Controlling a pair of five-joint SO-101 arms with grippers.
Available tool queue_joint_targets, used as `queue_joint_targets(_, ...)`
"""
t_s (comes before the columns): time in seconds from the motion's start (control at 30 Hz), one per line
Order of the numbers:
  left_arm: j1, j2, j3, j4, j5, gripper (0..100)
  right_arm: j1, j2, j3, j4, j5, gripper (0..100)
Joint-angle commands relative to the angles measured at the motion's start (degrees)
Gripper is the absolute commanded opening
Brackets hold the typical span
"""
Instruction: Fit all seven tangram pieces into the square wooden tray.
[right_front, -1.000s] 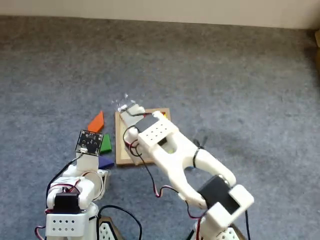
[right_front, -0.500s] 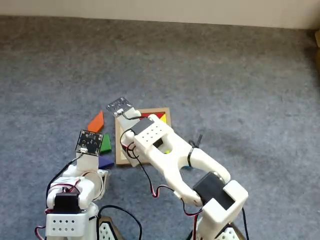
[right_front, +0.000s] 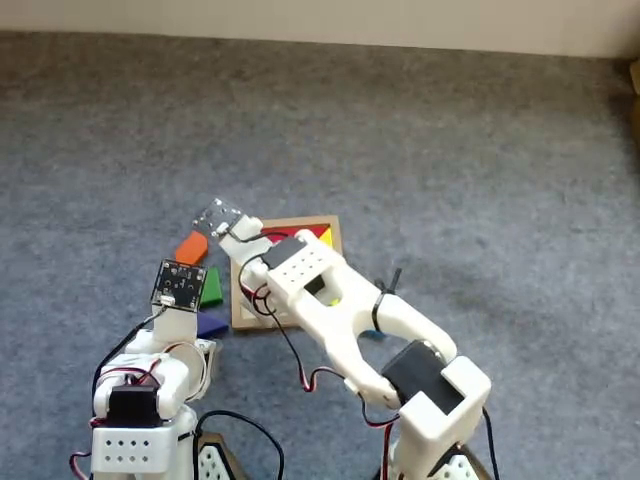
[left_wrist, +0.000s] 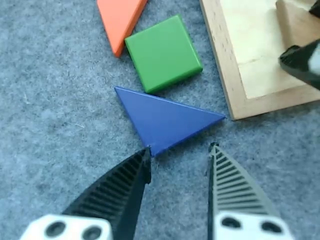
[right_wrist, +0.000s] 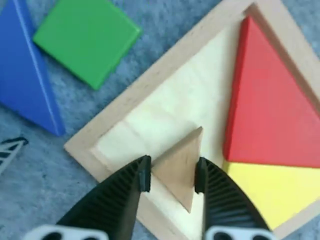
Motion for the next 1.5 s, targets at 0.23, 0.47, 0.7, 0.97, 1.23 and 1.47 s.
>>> queue_joint_targets(0.23,-0.66,-2.42,1.19,0.18,0.62,19,2.15,-0.13,-0.66,-1.98,12.04,4.5)
queue_joint_targets(0.47,-0.66,-2.42,1.19,0.18,0.62,19,2.15,-0.31,-0.75,-1.80,24.35,4.2)
queue_joint_targets(0.7,-0.66,-2.42,1.19,0.18,0.62,19,2.33,-7.08,-0.31,-1.80,31.38,4.1)
queue_joint_targets(0.97,-0.66,-2.42,1.19,0.18,0.62,19,2.86,-13.23,4.26,-2.15,42.20,4.1)
queue_joint_targets(1.23,-0.66,-2.42,1.19,0.18,0.62,19,3.03,-13.67,3.82,-2.15,26.99,4.1)
queue_joint_targets(1.47,-0.66,-2.42,1.19,0.18,0.62,19,4.26,-13.67,3.82,-2.15,12.92,4.1)
